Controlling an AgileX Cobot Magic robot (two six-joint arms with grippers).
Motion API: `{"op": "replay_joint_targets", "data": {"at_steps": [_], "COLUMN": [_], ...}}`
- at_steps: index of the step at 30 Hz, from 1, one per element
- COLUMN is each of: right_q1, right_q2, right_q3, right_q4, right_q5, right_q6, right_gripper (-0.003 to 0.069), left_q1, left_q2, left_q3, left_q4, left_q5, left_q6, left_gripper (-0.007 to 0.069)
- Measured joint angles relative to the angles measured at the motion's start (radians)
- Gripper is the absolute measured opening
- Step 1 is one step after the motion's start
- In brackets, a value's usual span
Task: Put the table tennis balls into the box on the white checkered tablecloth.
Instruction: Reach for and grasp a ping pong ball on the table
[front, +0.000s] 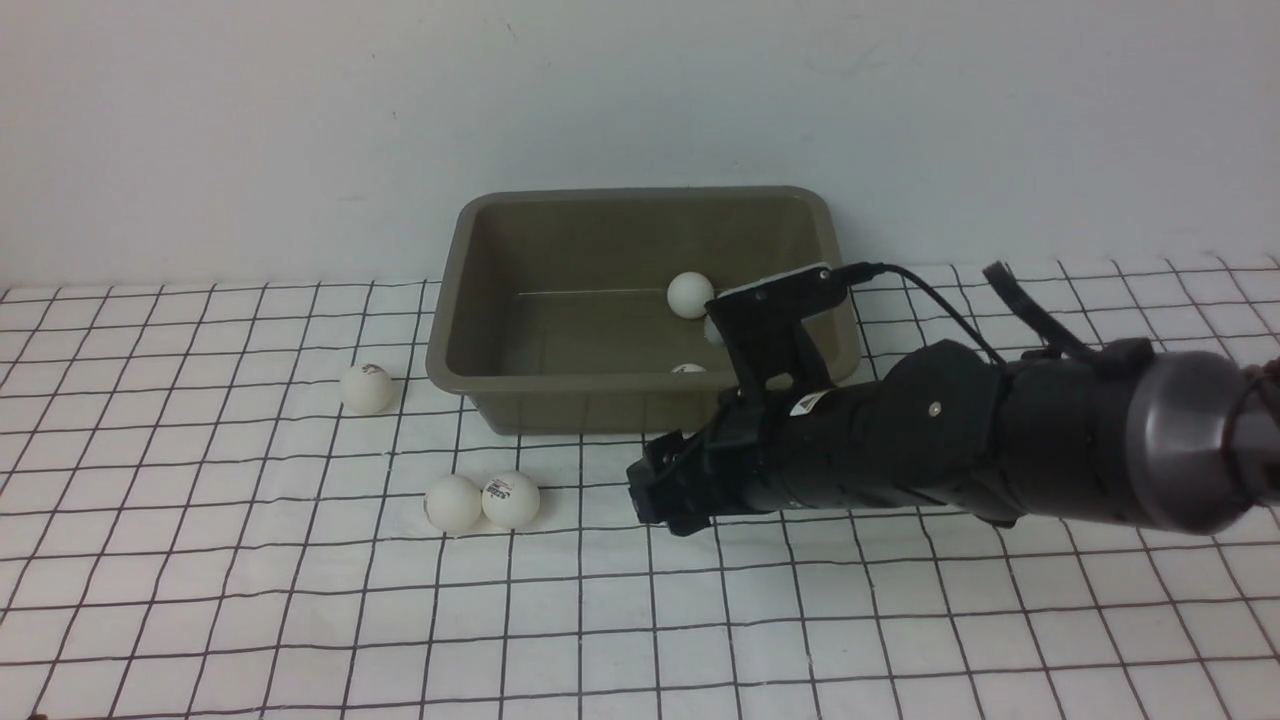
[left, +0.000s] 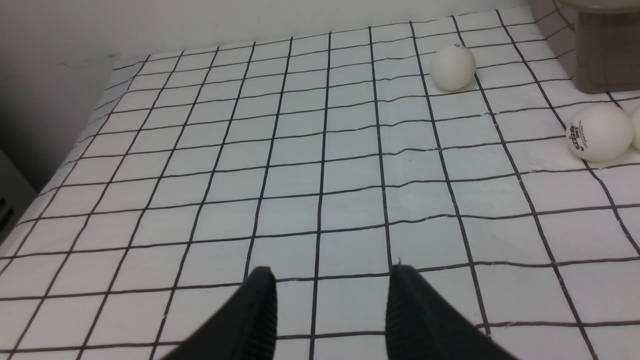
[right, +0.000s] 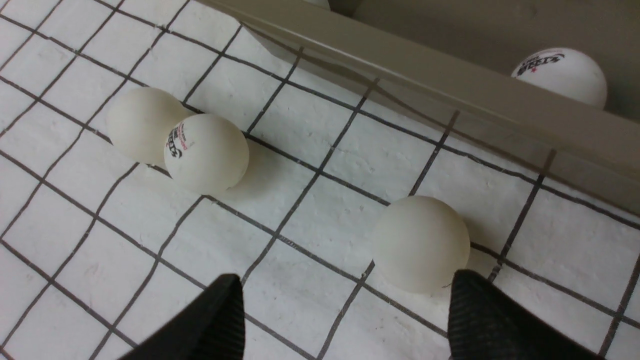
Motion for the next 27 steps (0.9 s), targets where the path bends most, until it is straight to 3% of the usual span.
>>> {"op": "replay_joint_targets", "data": {"at_steps": [27], "right_q1": [0.0], "right_q2": [0.118], "right_q3": [-0.056], "right_q4": [0.025], "right_q5": [-0.101], "right_q6": [-0.046], "right_gripper": [0.0492], "left_q1": [0.0], "left_q2": [0.0], "left_q3": [0.0], "left_q4": [0.0], "left_q5": [0.0], "left_q6": [0.0], "left_gripper": [0.0279]}}
